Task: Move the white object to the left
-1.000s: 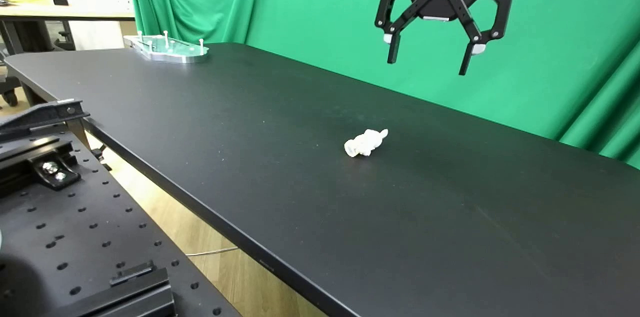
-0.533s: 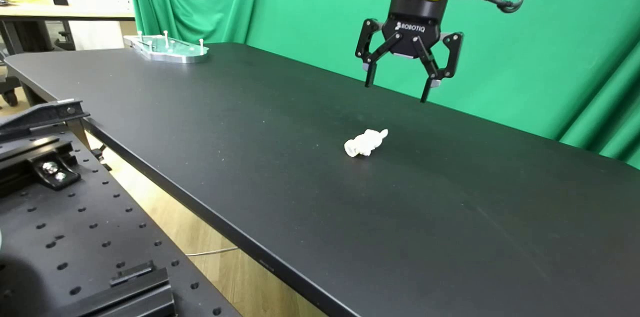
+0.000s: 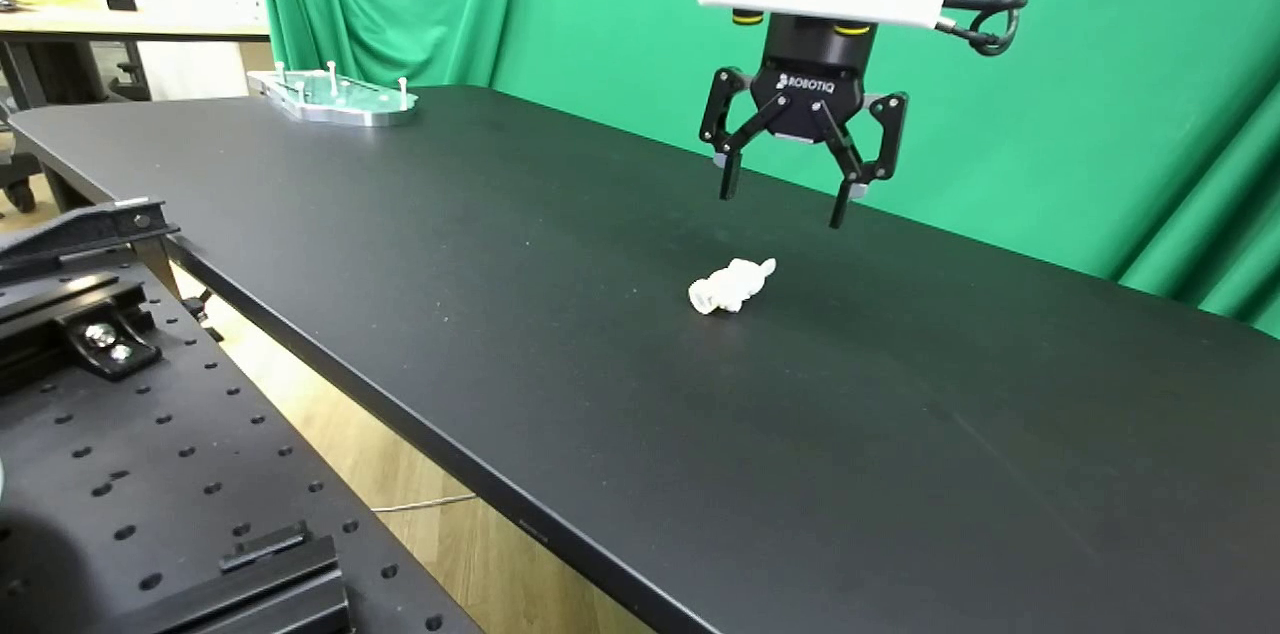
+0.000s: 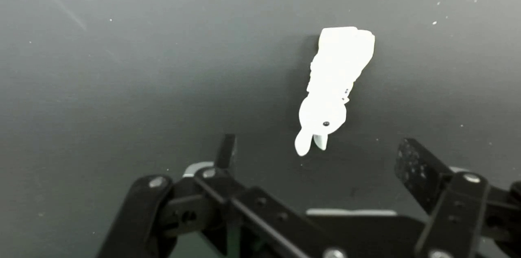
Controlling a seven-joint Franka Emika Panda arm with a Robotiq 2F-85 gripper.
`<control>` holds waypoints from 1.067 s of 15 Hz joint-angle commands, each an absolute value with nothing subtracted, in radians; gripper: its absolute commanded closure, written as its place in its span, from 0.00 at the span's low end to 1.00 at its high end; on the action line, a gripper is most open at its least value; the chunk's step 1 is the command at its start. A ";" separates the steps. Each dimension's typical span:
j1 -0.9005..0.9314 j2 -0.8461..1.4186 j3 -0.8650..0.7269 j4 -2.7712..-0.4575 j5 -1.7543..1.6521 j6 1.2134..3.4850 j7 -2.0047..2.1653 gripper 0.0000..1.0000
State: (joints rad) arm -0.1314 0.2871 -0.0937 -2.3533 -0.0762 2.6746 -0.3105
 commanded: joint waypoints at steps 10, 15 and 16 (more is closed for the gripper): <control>-0.093 0.407 -0.089 -2.358 -0.134 2.707 -0.204 0.00; -0.098 0.435 -0.079 -2.366 -0.106 2.753 -0.194 0.47; -0.097 0.435 -0.081 -2.369 -0.105 2.766 -0.190 0.55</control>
State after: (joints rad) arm -0.0910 0.4385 -0.0870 -2.3571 -0.1114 2.7346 -0.2331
